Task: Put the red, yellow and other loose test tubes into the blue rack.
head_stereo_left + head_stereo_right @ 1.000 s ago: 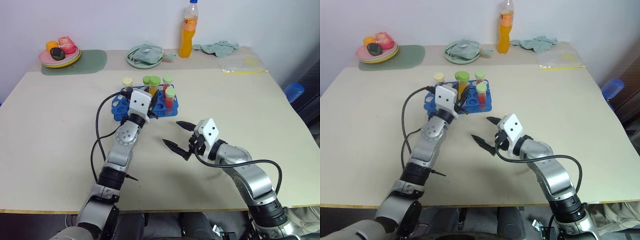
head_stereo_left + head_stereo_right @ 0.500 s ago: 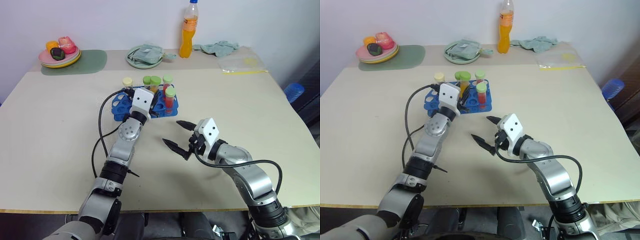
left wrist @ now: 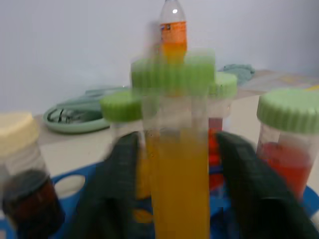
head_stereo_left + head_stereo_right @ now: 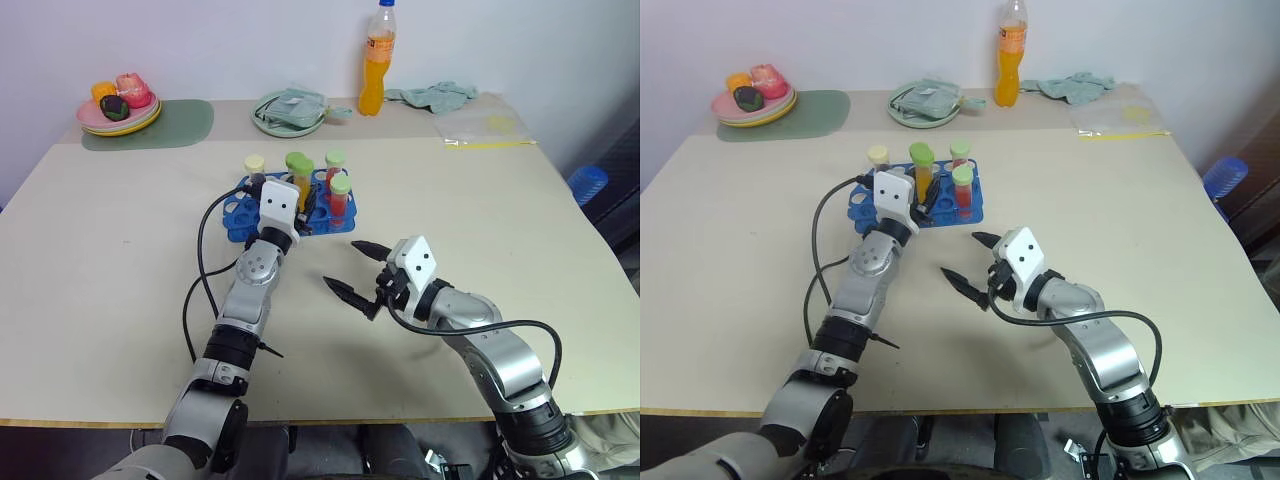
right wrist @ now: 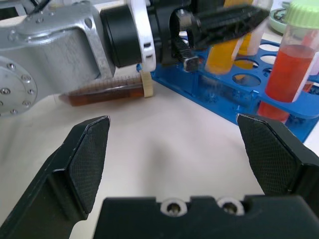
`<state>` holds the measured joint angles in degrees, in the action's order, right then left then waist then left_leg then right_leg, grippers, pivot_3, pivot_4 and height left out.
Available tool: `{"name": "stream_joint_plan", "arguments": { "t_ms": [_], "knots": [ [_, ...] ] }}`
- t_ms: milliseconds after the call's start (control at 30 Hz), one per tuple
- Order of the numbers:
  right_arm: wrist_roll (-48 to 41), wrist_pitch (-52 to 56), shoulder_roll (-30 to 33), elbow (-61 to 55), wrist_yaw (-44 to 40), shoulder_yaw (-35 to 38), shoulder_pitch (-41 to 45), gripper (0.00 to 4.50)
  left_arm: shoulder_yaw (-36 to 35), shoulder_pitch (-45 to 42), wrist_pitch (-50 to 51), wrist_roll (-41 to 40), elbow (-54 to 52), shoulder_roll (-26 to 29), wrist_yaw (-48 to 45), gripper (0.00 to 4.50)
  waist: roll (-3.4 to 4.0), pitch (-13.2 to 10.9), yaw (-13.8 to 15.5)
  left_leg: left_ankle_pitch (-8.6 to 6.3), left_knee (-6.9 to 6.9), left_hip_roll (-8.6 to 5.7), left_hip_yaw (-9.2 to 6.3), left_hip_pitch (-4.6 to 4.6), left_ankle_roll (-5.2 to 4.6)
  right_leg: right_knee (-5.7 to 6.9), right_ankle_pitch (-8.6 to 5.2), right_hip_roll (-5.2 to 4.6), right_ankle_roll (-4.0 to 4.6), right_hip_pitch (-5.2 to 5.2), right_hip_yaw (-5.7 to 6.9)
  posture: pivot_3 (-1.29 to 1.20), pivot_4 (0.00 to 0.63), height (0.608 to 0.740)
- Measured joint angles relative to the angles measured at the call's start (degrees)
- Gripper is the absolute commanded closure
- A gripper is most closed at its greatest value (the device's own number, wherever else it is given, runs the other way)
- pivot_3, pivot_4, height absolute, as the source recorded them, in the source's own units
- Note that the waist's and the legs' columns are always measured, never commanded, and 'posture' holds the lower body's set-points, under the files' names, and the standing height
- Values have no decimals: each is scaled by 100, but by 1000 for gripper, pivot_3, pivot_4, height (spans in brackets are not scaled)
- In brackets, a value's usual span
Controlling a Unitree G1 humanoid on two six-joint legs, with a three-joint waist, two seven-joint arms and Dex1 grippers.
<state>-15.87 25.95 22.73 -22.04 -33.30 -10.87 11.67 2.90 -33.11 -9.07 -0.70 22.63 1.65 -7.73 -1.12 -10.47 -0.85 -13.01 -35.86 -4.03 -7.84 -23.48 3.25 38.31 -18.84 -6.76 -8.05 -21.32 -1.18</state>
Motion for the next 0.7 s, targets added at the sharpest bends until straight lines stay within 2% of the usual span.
{"name": "stream_joint_plan", "arguments": {
  "t_ms": [33,67,167,333,500,567,700],
  "knots": [
    [0,0,-6,-4,2,-2,7,0,-32,8,-2,-6,-5,0,0,242,0,0,-1,0,0,0,0,0,0,0,0,0,0,0,0,0,150,740],
    [1,0,-9,-9,5,-3,12,0,-48,31,-6,-17,-38,4,0,71,0,0,-2,0,0,0,0,0,0,0,0,0,0,0,0,0,150,740],
    [3,0,-17,-13,7,-8,20,0,-97,200,-1,-138,-372,12,-82,71,0,0,-6,0,1,1,-3,0,0,0,0,0,0,-1,-1,0,150,740],
    [-5,0,-10,-39,5,2,21,0,-277,436,759,-464,-2006,428,-266,71,0,0,-20,0,2,2,-7,0,0,1,0,2,0,-2,-2,0,150,740],
    [-10,-1,3,-50,-33,9,-21,0,-643,444,2824,-1148,-3891,1362,-587,71,2,1,-19,-1,0,2,-9,0,-2,1,0,2,0,1,-1,0,150,740],
    [-11,-2,2,-43,-56,8,-3,0,-774,434,3942,-1496,-4317,1707,-637,71,1,1,-21,-5,-2,2,-10,0,-8,3,0,3,0,1,-1,0,150,740],
    [-11,-19,14,-5,-147,20,71,0,-880,219,6665,-1987,-4886,2912,-764,71,-1,-2,-53,-5,0,3,-11,1,-9,13,-2,9,-1,-3,-1,0,150,740]
  ]
}}
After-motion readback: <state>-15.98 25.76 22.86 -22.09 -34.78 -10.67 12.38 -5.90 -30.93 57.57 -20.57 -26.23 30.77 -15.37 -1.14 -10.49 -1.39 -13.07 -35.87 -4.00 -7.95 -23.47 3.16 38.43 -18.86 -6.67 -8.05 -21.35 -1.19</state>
